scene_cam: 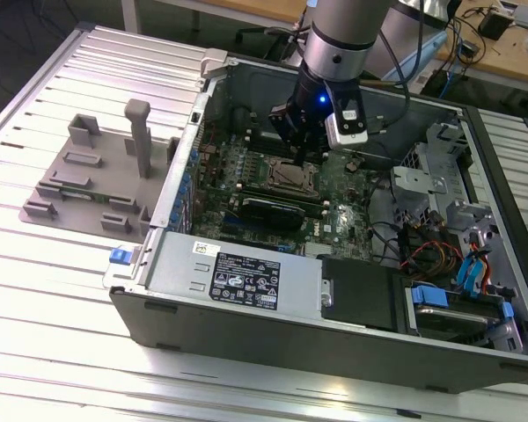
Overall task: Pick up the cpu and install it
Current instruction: 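Install the second cpu locking lever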
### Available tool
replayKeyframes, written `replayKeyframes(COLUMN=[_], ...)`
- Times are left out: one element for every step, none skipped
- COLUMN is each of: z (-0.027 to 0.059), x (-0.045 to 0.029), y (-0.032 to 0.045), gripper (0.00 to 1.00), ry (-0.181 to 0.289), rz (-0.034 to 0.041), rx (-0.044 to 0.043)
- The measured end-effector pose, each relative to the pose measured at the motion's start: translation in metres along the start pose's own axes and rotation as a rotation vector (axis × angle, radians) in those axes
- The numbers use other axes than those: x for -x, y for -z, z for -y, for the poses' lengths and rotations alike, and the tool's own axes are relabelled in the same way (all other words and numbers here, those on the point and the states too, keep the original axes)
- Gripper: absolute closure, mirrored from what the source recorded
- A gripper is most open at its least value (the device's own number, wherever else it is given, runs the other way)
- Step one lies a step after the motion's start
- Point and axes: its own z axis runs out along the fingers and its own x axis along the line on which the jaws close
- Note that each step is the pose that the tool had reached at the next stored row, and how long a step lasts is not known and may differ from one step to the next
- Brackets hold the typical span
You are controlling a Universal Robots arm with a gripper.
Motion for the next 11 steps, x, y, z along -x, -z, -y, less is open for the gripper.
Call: replayKeyframes(z=[0.0000, 0.0000, 0.0000, 0.0000, 0.0005, 0.0022, 0.0068, 0.0090, 0.0107, 0.0128, 0.0169], x=[0.0000, 0.0000, 0.0000, 0.0000, 0.0000, 0.0002, 0.0005, 0.0006, 0.0007, 0.0009, 0.0011], y=[0.0000, 0.0000, 0.0001, 0.0001, 0.0003, 0.0002, 0.0003, 0.0004, 0.0004, 0.0005, 0.0006], gripper=[0.89, 0.89, 0.89, 0.89, 0.89, 0.89, 0.89, 0.89, 0.89, 0.89, 0.89], ry=[0.000, 0.000, 0.000, 0.000, 0.000, 0.000, 0.000, 0.000, 0.000, 0.000, 0.000], rz=[0.0001, 0.0000, 0.0000, 0.0000, -0.0002, 0.0000, 0.0000, 0.0000, 0.0000, 0.0000, 0.0000], rx=[0.0000, 0.0000, 0.0000, 0.0000, -0.0005, -0.0001, 0.0000, 0.0000, 0.0000, -0.0001, 0.0000])
